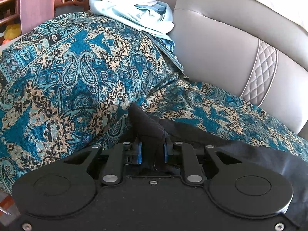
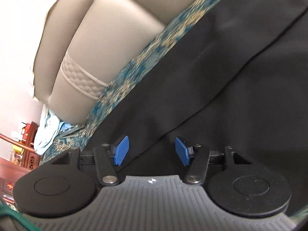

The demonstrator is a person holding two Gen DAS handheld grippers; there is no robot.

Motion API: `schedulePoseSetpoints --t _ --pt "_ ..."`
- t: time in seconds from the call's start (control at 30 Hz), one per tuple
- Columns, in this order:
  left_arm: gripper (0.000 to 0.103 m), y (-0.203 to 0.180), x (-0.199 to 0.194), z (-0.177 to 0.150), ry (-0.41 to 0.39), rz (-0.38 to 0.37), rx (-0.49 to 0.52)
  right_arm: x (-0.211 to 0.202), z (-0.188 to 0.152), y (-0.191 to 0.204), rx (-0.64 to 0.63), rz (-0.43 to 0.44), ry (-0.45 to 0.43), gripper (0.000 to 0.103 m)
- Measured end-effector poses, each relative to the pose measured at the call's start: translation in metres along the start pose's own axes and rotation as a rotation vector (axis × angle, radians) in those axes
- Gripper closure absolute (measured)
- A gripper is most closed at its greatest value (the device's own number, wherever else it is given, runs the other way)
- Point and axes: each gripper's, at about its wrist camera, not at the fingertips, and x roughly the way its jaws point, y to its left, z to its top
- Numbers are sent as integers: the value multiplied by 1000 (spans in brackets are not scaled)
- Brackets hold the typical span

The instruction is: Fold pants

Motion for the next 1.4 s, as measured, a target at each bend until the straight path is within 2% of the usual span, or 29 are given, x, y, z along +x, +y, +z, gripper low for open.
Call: schedulePoseSetpoints --t 0.13,0.23,0.33,0.43,0.57,0.63,0.8,0.87,0.97,1.1,1.2,1.23,1.3,1.37,1.4 --pt "85 2 -3 4 1 -27 -9 15 -25 23 15 53 5 30" --pt "85 2 -6 7 -3 -45 -4 34 -45 38 56 143 92 29" --pt "85 4 -10 9 -2 -63 -5 63 -70 59 53 168 169 29" --pt "85 7 -14 10 -4 -79 -6 83 -87 80 40 194 138 29" --pt "84 13 -16 12 -7 -90 -14 108 -84 99 73 176 49 30" --pt "84 16 -15 13 -7 -93 -22 117 -81 109 66 143 -9 31" --pt "84 20 -10 11 -2 -98 -27 97 -63 100 38 3 -181 40" --pt "84 21 -8 9 1 -99 -31 88 -52 90 37 -59 -253 50" --pt "84 22 -5 7 6 -99 -33 72 -30 70 44 -145 -354 56" --pt "84 25 -2 7 8 -99 -39 48 1 39 51 -284 -486 60" --pt "84 26 1 6 12 -86 -38 35 26 14 101 -365 -556 63" --pt "84 26 3 6 16 -82 -41 31 33 5 120 -374 -576 71" --pt "84 25 4 5 22 -76 -48 18 50 -12 135 -378 -588 93" --pt "84 23 2 3 23 -83 -46 11 58 -9 83 -420 -584 95" --pt "84 22 0 2 17 -80 -41 5 57 -1 17 -447 -597 95"
